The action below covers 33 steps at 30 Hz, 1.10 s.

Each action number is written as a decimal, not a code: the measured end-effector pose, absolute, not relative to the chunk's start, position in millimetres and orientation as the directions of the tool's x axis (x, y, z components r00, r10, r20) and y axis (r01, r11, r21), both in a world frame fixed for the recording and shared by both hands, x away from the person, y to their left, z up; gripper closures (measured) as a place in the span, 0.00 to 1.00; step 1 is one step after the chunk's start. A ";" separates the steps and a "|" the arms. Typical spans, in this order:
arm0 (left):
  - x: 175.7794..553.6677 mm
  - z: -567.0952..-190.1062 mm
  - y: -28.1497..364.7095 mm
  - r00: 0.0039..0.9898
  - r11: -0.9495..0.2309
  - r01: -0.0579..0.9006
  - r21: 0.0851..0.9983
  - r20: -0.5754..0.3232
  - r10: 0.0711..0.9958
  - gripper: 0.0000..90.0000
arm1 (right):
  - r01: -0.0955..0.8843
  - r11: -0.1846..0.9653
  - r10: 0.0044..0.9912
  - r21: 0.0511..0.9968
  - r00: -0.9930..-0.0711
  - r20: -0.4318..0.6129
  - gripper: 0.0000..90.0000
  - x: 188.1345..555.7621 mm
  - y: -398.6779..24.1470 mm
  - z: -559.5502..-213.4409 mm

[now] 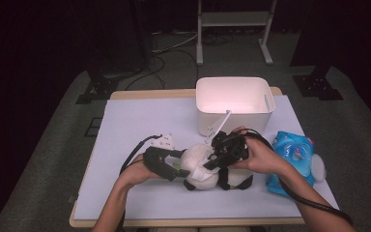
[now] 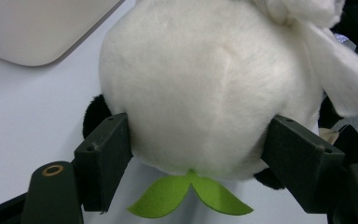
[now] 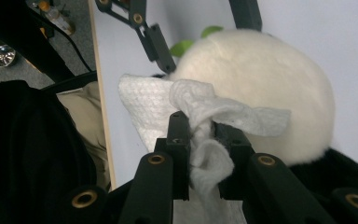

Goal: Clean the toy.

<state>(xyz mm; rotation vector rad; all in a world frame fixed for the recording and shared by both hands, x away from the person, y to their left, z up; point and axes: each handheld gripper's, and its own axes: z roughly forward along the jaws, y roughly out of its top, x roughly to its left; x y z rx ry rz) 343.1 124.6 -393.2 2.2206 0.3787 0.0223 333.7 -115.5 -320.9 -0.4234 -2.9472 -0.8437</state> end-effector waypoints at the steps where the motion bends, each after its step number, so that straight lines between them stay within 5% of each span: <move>1: 343.0 -393.2 124.7 0.954 -0.584 0.262 0.768 -0.114 0.278 0.26 | 0.281 0.813 0.255 0.510 -0.959 0.122 0.86 334.0 -118.4 -321.0; 14: 343.3 -393.0 124.6 0.953 -0.582 0.264 0.769 -0.117 0.278 0.26 | 0.333 0.807 0.316 0.487 -0.941 0.120 0.85 344.0 -137.4 -320.2; 33: 343.0 -393.2 124.6 0.956 -0.589 0.255 0.766 -0.109 0.272 0.26 | 0.294 0.827 0.280 0.480 -0.954 0.103 0.85 368.0 -90.2 -311.7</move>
